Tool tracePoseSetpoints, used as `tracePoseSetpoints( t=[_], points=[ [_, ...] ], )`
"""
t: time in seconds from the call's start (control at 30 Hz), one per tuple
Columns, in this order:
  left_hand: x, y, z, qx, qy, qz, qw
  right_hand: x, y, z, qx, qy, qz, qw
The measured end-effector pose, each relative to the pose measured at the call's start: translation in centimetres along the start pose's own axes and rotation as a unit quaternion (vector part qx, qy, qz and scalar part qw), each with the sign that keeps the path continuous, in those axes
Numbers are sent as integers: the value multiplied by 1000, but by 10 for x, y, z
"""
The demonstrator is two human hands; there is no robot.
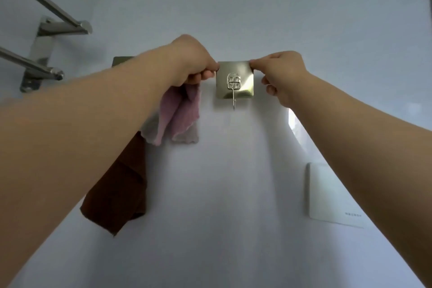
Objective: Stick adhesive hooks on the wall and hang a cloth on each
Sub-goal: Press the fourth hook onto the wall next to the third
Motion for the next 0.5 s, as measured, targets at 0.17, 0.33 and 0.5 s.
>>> tracePoseSetpoints(
  t=[0.17, 0.33, 0.5],
  points=[
    [24, 18, -7, 112, -73, -28, 991, 15, -10, -2, -12, 19, 7, 1000],
    [48, 11, -15, 111, -57, 5, 992, 27, -14, 9, -27, 34, 11, 999],
    [70, -14, -19, 65, -47, -1, 997, 38, -15, 26, -92, 54, 6, 994]
  ],
)
Point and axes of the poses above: each hand's wrist, its own x-axis towards the middle knuckle, its own z-axis out of the palm, y = z × x, the point moved 4 cm from there along x, towards the middle knuckle, and after that the axes turned 15 degrees about -x, right-handed, at the moved point
